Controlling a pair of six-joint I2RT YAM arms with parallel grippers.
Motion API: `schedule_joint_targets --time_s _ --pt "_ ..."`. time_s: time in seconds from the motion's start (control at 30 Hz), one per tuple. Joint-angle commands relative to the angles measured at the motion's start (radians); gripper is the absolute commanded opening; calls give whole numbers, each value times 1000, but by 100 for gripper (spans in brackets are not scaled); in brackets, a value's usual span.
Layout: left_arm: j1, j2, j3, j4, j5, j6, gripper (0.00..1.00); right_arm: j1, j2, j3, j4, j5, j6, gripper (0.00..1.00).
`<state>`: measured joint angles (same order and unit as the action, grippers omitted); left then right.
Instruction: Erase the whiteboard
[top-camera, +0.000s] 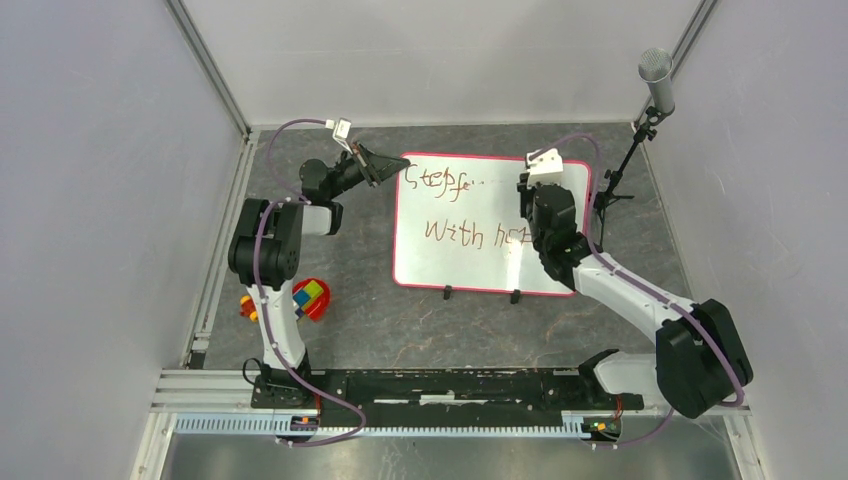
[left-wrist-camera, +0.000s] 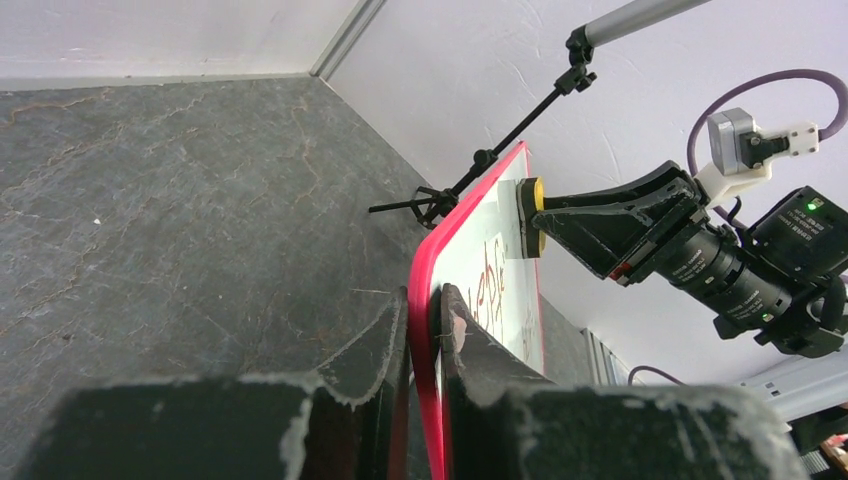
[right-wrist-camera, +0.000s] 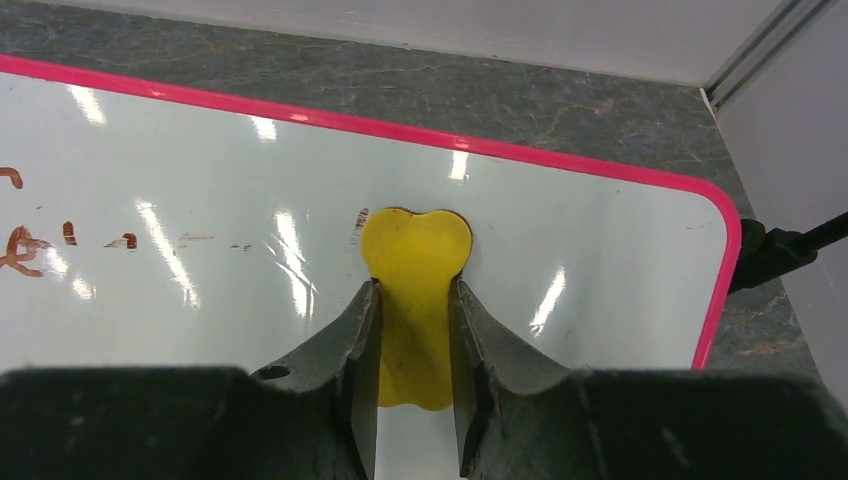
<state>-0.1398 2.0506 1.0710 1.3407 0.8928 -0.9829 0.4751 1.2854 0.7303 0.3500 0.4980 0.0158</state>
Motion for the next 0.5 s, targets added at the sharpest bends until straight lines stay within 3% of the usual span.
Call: schedule_joint_targets --time_s 0.0,0.33,0.47 --pt "5 -45 -13 46 -26 119 2 1 28 29 -46 -36 -34 23" --pt "5 -63 -26 20 -38 150 2 242 260 280 -55 -46 -49 22" --pt "5 -68 -29 11 -38 160 2 261 316 348 -48 -87 -22 22"
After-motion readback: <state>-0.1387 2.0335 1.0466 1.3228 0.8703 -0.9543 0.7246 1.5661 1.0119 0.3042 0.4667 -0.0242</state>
